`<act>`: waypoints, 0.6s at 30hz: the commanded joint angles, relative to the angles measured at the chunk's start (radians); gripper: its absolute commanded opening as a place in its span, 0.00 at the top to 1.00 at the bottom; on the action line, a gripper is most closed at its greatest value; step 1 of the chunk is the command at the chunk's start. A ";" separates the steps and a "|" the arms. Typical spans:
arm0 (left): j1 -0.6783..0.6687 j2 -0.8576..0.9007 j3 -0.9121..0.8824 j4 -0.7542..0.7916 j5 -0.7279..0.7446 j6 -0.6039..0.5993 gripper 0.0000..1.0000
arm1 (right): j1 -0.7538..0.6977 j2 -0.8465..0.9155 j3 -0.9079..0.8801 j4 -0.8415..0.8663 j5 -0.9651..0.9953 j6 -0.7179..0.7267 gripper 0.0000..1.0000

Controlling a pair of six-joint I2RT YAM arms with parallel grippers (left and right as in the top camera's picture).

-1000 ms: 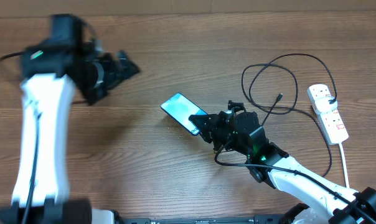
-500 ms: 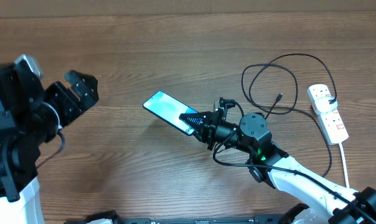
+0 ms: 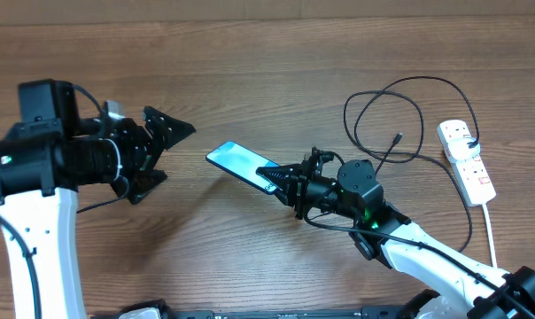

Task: Plug charger to phone and switch on socket
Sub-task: 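Move the left gripper to the phone's far end and grasp it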

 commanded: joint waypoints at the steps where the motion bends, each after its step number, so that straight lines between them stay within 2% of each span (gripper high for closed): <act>1: 0.003 -0.002 -0.074 0.030 0.073 -0.030 0.00 | -0.001 -0.006 0.021 0.019 -0.005 0.201 0.96; 9: -0.024 -0.001 -0.220 0.159 0.087 -0.135 0.00 | -0.001 -0.006 0.021 0.128 0.029 0.201 0.96; 18: -0.139 0.000 -0.288 0.363 0.075 -0.338 0.09 | -0.001 -0.006 0.021 0.097 0.039 0.201 0.96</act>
